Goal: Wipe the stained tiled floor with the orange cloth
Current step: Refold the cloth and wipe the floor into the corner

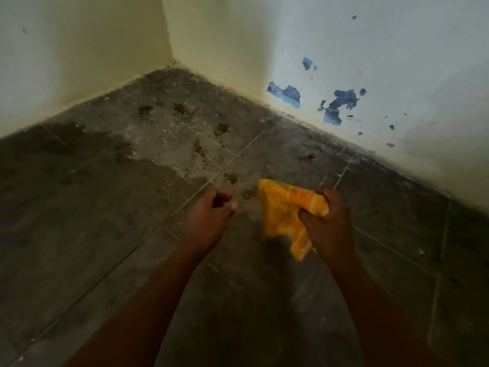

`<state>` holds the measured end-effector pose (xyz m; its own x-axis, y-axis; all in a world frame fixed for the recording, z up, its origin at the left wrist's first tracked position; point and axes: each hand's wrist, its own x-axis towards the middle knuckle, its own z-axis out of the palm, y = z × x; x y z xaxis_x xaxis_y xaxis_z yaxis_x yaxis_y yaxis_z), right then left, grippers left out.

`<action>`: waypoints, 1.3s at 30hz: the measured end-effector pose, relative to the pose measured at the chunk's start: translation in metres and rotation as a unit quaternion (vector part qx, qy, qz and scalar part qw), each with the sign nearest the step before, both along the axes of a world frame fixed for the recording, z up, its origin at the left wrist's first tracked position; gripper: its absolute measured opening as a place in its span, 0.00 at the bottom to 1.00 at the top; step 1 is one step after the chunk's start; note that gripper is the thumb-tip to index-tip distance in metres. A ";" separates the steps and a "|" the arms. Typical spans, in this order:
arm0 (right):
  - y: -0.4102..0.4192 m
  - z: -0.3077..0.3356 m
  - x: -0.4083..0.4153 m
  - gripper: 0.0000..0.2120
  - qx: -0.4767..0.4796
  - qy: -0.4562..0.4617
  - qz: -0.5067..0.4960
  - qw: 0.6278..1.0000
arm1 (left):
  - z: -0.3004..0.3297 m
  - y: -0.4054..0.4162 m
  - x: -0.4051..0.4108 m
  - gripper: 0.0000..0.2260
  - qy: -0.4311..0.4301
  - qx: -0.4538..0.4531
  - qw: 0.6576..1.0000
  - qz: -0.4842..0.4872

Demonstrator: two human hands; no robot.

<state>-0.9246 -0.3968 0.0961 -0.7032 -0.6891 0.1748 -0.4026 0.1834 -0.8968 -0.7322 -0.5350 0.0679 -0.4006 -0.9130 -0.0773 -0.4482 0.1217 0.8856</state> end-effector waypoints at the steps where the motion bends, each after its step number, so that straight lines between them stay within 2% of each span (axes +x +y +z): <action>1: -0.005 -0.007 -0.003 0.14 0.022 0.064 -0.010 0.998 | -0.009 -0.005 0.003 0.12 -0.044 -0.024 0.999 0.008; 3: -0.013 -0.026 -0.006 0.18 0.089 0.152 0.017 0.984 | -0.024 -0.016 0.017 0.17 -0.115 -0.034 0.993 -0.014; 4: -0.017 -0.037 -0.006 0.21 0.150 0.165 0.058 0.973 | -0.035 -0.022 0.025 0.23 -0.163 -0.032 0.985 -0.039; 6: -0.020 -0.052 -0.001 0.25 0.298 0.169 0.141 0.929 | -0.055 -0.032 0.046 0.42 -0.287 -0.051 0.953 -0.089; 7: -0.020 -0.063 0.001 0.29 0.331 0.200 0.162 0.908 | -0.064 -0.036 0.055 0.49 -0.320 -0.069 0.940 -0.092; 9: -0.019 -0.087 -0.003 0.34 0.320 0.304 0.140 0.886 | -0.079 -0.040 0.070 0.55 -0.338 -0.097 0.933 -0.069; 11: -0.017 -0.106 -0.011 0.37 0.314 0.340 0.105 0.880 | -0.088 -0.038 0.077 0.53 -0.353 -0.120 0.926 -0.050; 14: -0.026 -0.128 -0.010 0.40 0.358 0.282 0.087 0.886 | -0.097 -0.032 0.075 0.48 -0.369 -0.179 0.911 -0.035; 17: -0.063 -0.137 -0.007 0.40 0.353 0.271 0.064 0.893 | -0.099 -0.033 0.075 0.43 -0.349 -0.191 0.917 -0.022; 22: -0.121 -0.131 0.016 0.38 0.350 0.250 0.086 0.899 | -0.096 -0.038 0.075 0.36 -0.356 -0.179 0.917 -0.026; 27: -0.078 -0.137 0.017 0.36 0.361 0.343 0.119 0.859 | -0.092 -0.043 0.077 0.34 -0.347 -0.159 0.924 -0.025; 30: -0.092 -0.138 -0.009 0.37 0.372 0.300 0.066 0.876 | -0.098 -0.077 0.078 0.32 -0.324 -0.167 0.931 -0.029; 32: -0.129 -0.140 -0.012 0.38 0.383 0.272 0.009 0.883 | -0.102 -0.117 0.078 0.33 -0.326 -0.177 0.928 -0.019; 34: -0.171 -0.134 0.002 0.39 0.391 0.239 0.008 0.889 | -0.104 -0.151 0.077 0.35 -0.334 -0.183 0.924 0.006; 36: -0.185 -0.132 0.035 0.40 0.375 0.266 0.044 0.887 | -0.103 -0.168 0.077 0.36 -0.341 -0.186 0.921 0.032; 39: -0.134 -0.133 0.064 0.37 0.319 0.369 0.108 0.866 | -0.099 -0.165 0.075 0.35 -0.350 -0.183 0.917 0.050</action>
